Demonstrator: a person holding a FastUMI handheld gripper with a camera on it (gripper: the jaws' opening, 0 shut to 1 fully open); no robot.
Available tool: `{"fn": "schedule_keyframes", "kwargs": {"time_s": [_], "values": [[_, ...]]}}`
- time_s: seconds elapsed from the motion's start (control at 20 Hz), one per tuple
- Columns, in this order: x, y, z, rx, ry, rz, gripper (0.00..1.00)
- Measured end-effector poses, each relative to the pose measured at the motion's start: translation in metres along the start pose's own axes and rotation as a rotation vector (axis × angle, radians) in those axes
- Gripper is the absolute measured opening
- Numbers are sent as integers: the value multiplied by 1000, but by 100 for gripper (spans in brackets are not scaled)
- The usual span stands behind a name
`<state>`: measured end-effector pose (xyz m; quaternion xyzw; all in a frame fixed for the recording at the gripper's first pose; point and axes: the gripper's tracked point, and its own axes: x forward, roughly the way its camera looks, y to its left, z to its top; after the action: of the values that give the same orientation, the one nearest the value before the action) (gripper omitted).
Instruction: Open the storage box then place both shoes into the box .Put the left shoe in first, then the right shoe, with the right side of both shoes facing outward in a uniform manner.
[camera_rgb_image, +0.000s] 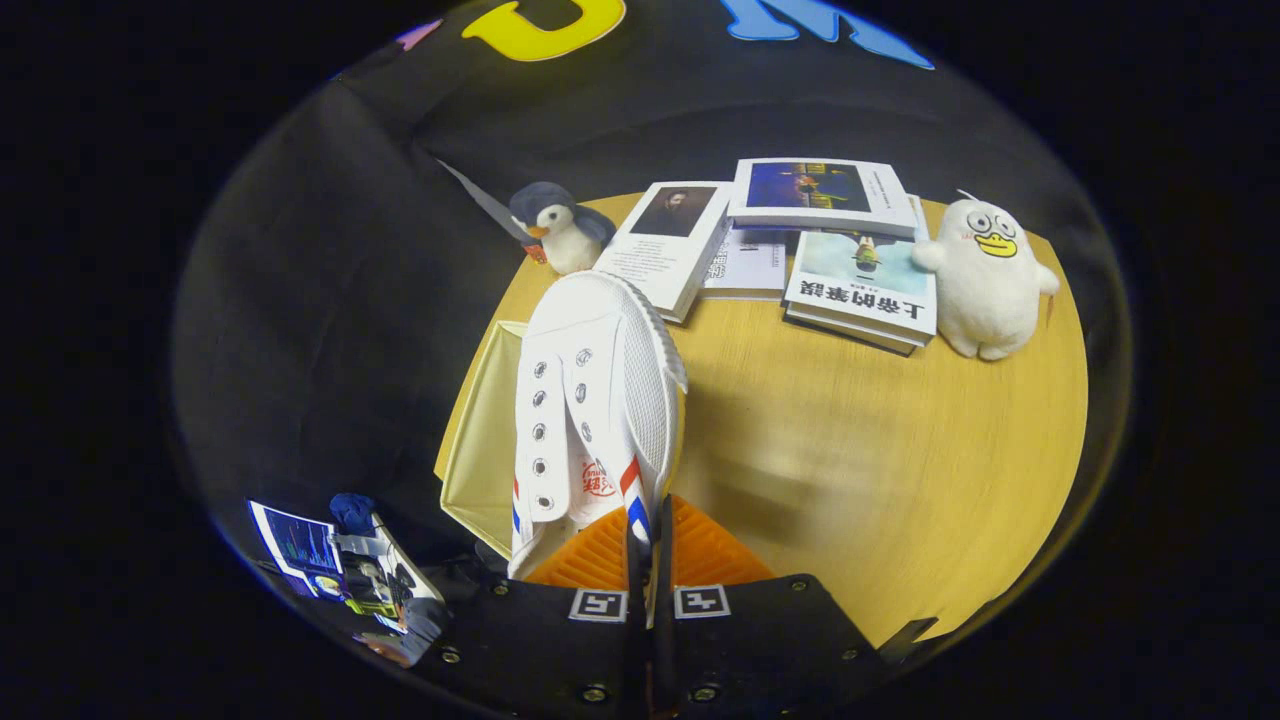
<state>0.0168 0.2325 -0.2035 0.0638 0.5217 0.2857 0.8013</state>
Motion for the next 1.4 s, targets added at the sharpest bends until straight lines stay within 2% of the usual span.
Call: {"fn": "schedule_keyframes", "kwargs": {"time_s": [0.55, 0.8, 1.0, 1.15, 1.25, 1.3, 1.35, 1.4], "values": [[49, 71, 17, -89, 72, 48, 3], [73, 84, 12, -136, 120, 5, 3], [83, 95, 6, -139, 149, 13, 3], [92, 94, 3, -164, 151, -30, 3], [91, 100, -2, -174, 131, -11, 17], [91, 104, 8, -188, 115, -5, 43], [97, 98, 2, -212, 91, -33, 70], [86, 95, 17, -244, 62, -57, 96]]}}
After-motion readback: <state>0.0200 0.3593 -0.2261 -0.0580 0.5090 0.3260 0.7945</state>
